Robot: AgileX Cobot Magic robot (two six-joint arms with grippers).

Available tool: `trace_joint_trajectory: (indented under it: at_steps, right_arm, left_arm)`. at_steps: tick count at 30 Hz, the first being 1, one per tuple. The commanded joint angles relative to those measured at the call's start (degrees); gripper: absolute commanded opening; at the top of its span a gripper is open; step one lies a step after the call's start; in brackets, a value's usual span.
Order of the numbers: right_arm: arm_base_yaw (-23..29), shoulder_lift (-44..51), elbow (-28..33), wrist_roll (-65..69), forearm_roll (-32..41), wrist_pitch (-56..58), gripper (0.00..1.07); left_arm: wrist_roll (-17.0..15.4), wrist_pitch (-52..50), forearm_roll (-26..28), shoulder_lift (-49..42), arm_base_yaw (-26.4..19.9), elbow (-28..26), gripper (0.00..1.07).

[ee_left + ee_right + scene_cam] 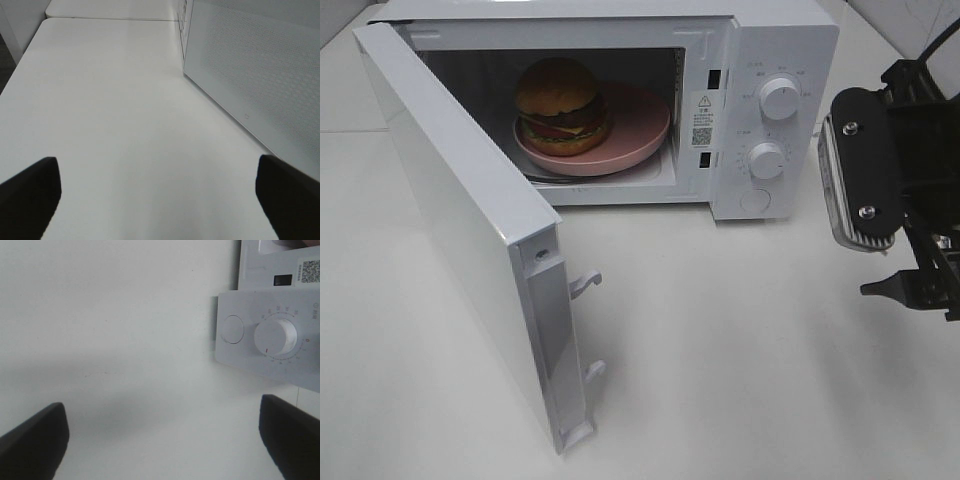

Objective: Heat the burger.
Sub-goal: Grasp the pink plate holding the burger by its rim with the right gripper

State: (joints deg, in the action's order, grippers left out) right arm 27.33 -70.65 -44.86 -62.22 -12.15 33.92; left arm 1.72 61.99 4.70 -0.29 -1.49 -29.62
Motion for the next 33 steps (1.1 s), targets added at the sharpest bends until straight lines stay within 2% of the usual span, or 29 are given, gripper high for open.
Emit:
trace_joint_trajectory:
  at_steps: [1,11,24,33]
  right_arm:
    - [0.2,-0.6,-0.4,0.1,-0.3,-0.7,0.94]
    - [4.4,-6.9,-2.3,0.3,-1.5,-2.8,0.93]
    - [9.4,-20.4,-15.2,5.4,-7.2,-6.1,0.90]
    - [9.7,-28.2,-21.8,6.3,-7.4,-10.0,0.90]
  left_arm:
    - [0.1,-0.6,0.5,-0.2,-0.1,0.0,0.98]
    - [0.1,-0.6,0.5,-0.2,-0.1,0.0,0.98]
    - [0.1,-0.6,0.5,-0.2,-0.1,0.0,0.98]
    - [0.1,-0.6,0.5,-0.2,-0.1,0.0,0.98]
